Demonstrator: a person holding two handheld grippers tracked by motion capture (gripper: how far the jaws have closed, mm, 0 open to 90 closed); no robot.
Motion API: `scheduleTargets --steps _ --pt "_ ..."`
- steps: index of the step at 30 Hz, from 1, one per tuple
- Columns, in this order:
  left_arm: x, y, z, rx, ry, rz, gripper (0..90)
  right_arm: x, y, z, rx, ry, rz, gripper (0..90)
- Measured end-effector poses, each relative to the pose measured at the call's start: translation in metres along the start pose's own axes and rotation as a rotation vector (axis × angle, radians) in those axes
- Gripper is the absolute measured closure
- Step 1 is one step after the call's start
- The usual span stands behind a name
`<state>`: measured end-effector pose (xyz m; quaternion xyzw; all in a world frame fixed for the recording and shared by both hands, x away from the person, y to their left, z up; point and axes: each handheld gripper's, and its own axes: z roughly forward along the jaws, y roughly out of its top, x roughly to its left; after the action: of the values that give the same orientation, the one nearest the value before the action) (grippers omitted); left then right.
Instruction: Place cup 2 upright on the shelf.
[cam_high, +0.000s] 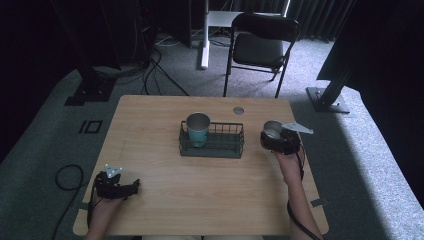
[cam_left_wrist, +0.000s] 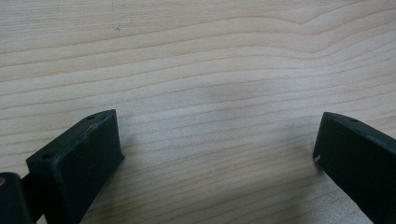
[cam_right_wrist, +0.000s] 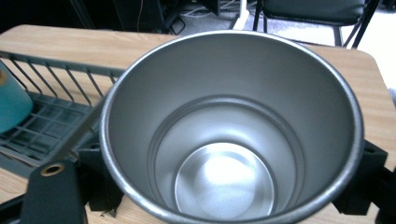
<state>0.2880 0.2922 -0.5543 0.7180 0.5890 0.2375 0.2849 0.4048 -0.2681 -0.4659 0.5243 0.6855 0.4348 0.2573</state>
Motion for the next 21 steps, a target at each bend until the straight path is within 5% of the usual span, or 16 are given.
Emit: scheduleTargets --steps 21 --pt "0.000 0.000 0.000 0.000 0.000 0.000 1.6 0.027 0.037 -0.015 -0.035 0.112 -0.090 16.9"
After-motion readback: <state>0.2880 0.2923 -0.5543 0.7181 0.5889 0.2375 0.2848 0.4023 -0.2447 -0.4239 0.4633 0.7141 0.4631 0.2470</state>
